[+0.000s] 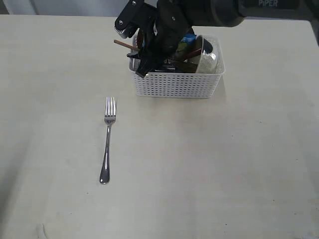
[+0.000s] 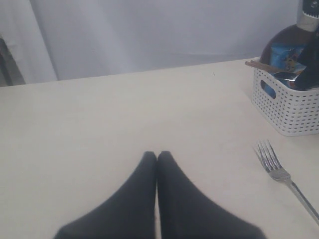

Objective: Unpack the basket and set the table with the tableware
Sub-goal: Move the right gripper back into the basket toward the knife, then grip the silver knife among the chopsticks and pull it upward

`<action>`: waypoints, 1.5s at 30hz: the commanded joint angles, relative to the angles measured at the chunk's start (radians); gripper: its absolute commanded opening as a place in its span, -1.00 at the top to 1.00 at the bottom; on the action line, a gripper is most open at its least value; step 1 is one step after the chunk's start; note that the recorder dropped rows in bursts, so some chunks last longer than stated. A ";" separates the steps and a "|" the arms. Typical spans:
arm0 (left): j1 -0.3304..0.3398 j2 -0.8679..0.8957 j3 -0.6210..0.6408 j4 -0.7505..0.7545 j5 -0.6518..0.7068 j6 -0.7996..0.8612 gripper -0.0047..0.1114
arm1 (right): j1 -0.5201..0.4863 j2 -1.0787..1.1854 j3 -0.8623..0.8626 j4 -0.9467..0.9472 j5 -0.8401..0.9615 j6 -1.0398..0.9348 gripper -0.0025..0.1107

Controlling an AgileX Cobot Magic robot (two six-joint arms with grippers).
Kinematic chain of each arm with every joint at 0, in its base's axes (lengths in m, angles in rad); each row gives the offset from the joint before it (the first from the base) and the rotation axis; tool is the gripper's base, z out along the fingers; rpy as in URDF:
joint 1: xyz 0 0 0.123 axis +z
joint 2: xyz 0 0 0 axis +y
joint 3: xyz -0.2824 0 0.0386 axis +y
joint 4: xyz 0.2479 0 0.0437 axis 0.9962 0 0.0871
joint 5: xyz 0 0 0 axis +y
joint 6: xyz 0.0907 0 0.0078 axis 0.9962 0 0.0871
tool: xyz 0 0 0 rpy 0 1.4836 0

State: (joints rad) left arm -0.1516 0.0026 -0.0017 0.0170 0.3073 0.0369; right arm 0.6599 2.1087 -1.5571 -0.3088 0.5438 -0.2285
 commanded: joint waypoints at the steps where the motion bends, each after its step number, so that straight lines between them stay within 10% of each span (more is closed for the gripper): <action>1: 0.001 -0.003 0.002 -0.003 -0.008 -0.003 0.92 | 0.000 0.020 0.000 -0.004 0.036 -0.003 -0.01; 45: 0.001 -0.003 0.002 -0.003 -0.008 -0.003 0.92 | 0.000 -0.048 0.000 0.121 0.031 -0.093 -0.01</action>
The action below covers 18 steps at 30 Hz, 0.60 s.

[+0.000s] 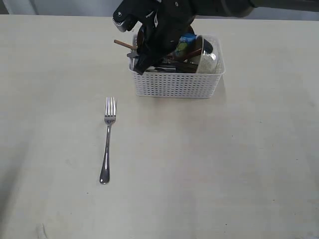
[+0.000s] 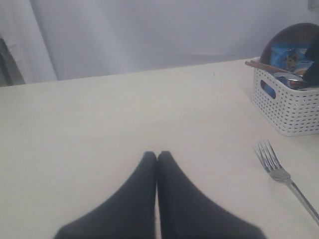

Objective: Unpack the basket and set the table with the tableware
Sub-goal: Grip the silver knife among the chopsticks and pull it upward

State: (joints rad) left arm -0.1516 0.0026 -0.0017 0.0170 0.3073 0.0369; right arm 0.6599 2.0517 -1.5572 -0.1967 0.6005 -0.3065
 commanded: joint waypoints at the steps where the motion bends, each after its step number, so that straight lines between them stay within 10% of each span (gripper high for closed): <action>1: 0.001 -0.003 0.002 -0.003 -0.008 -0.003 0.92 | 0.000 0.017 0.000 0.009 -0.023 -0.024 -0.01; 18: 0.001 -0.003 0.002 -0.003 -0.008 -0.003 0.92 | 0.000 0.092 0.000 0.006 -0.096 -0.034 -0.01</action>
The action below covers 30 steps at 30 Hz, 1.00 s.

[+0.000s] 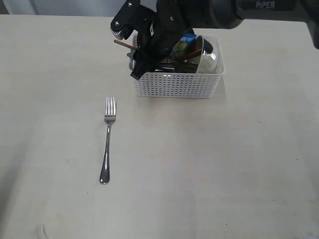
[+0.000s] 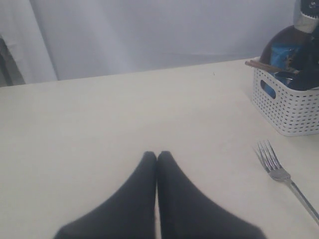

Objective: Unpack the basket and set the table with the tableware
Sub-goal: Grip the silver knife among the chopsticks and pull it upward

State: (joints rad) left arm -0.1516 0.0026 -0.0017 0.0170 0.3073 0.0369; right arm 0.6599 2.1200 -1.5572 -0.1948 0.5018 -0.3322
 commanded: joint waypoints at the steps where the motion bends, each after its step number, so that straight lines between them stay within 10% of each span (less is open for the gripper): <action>1: 0.001 -0.003 0.002 -0.003 -0.008 -0.003 0.92 | 0.000 0.026 0.000 0.004 0.003 -0.008 -0.01; 12: 0.001 -0.003 0.002 -0.003 -0.008 -0.003 0.92 | 0.000 -0.002 0.000 -0.023 0.033 -0.006 0.95; 30: 0.001 -0.003 0.002 -0.003 -0.008 -0.003 0.92 | 0.000 -0.028 0.000 -0.042 0.118 -0.004 0.96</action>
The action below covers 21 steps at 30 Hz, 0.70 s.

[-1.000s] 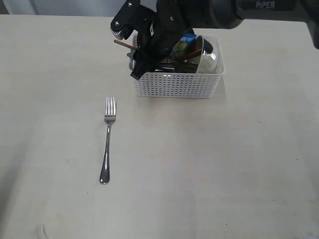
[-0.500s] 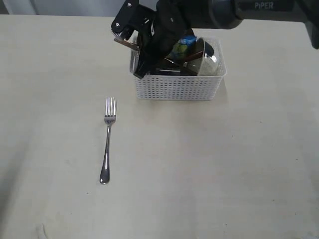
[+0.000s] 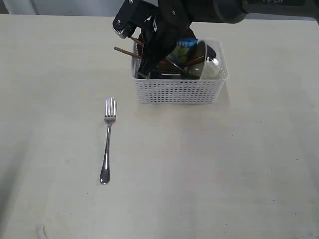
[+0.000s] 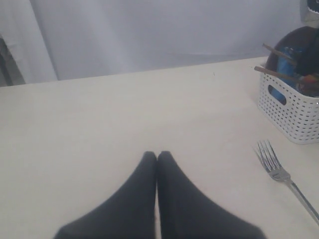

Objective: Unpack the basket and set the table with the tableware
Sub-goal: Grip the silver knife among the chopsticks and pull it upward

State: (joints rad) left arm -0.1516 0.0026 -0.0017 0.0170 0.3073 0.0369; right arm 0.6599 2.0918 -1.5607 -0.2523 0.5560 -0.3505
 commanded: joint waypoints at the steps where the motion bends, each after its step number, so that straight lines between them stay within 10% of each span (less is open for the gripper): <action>1: 0.001 -0.003 0.002 -0.003 -0.008 -0.003 0.92 | 0.000 0.001 0.004 0.015 0.068 0.015 0.96; 21: 0.001 -0.003 0.002 0.002 -0.008 -0.003 0.92 | 0.000 0.019 0.004 0.015 0.055 0.010 0.96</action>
State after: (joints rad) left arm -0.1516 0.0026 -0.0017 0.0170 0.3073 0.0369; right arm 0.6599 2.1031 -1.5607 -0.2547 0.5860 -0.3505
